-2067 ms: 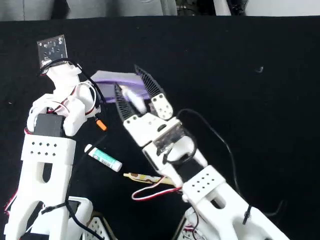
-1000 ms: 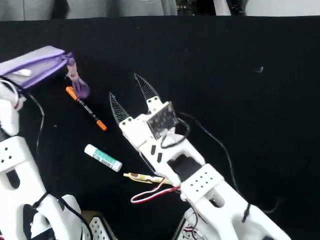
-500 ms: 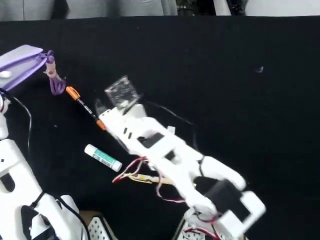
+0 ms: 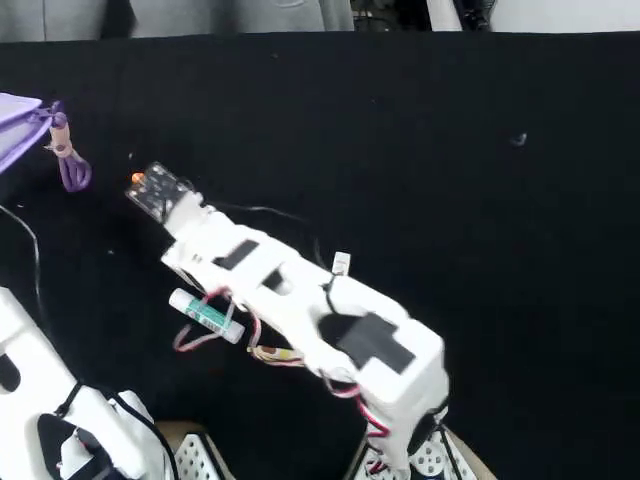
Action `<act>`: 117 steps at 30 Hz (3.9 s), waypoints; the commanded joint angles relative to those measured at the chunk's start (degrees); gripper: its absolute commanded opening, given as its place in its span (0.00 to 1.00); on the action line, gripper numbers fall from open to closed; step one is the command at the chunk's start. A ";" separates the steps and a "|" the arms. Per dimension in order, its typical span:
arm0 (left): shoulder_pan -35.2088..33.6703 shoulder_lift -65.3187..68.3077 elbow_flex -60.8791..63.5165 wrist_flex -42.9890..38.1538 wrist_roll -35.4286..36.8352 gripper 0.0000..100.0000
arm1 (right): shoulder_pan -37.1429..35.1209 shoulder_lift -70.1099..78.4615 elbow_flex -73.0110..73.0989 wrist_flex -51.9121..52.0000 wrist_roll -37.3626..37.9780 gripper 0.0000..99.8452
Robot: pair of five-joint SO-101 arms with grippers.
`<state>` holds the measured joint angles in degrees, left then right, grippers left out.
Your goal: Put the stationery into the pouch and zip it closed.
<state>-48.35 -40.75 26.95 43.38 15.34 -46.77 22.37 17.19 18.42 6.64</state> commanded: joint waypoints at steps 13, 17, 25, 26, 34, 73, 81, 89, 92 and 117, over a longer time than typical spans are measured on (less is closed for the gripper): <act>1.01 -0.44 -3.65 -1.23 0.53 0.03 | 0.09 23.87 -47.60 37.19 0.44 0.07; 1.10 -0.44 -3.56 -1.23 0.53 0.03 | 0.09 30.46 -59.65 45.45 0.44 0.02; 5.32 -0.44 -4.00 0.97 0.44 0.03 | 4.04 39.43 -83.65 60.66 0.44 0.01; 6.29 -0.53 -4.09 1.41 0.44 0.03 | 5.27 39.87 -86.99 62.77 0.44 0.01; 12.26 -0.70 -4.09 3.16 0.18 0.03 | 15.30 43.30 -113.45 76.84 0.44 0.01; 37.49 -0.53 -14.11 25.85 -2.64 0.03 | 17.67 -31.34 -73.80 77.80 -6.42 0.01; 39.60 -0.44 -14.11 26.81 -2.73 0.03 | 16.53 -35.65 -48.31 57.58 -6.15 0.01; 39.78 -0.35 -14.02 26.81 -2.73 0.03 | 16.26 -46.73 -25.01 37.10 -6.42 0.01; 39.78 -0.35 -13.58 26.64 -2.73 0.03 | 16.18 -51.38 -16.31 28.40 -6.42 0.01; 39.87 -0.44 -10.86 23.30 -2.73 0.03 | 6.07 -73.54 42.51 -38.68 -5.98 0.01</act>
<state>-9.14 -40.75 17.10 68.53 13.14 -40.18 -49.54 58.33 -15.25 0.57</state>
